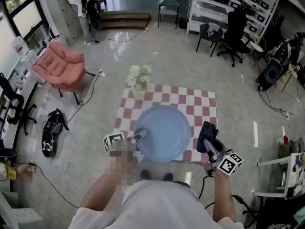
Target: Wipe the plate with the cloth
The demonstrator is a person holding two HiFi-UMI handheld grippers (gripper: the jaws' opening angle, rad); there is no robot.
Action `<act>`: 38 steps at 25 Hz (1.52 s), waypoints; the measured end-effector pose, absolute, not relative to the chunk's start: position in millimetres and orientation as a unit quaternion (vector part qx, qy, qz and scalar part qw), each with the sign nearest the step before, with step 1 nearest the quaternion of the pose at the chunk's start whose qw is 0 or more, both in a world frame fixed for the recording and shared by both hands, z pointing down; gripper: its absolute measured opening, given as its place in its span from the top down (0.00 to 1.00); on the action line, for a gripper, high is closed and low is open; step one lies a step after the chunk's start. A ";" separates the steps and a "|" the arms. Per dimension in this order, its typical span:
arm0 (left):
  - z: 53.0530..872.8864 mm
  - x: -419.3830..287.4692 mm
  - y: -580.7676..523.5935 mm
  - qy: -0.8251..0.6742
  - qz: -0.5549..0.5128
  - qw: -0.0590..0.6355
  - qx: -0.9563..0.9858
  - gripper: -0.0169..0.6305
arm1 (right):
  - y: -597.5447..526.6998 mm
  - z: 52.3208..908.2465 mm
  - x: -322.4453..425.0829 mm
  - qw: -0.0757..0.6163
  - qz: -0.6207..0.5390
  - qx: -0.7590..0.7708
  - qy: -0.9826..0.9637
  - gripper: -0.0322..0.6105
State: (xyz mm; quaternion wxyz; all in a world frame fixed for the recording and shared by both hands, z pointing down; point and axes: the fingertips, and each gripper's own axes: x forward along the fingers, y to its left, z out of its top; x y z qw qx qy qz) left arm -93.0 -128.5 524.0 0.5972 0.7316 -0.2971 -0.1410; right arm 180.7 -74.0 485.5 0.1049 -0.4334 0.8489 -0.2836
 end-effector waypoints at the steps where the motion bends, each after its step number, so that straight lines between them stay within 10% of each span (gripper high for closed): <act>1: 522.7 -92.1 -127.8 -0.297 -0.140 0.597 0.732 0.90 | -73.5 484.3 181.6 0.106 -0.284 -0.433 0.849 0.75; 38: 517.5 -68.9 -135.5 -0.333 -0.086 0.522 0.781 0.90 | -102.1 472.0 167.4 0.045 -0.266 -0.414 0.870 0.74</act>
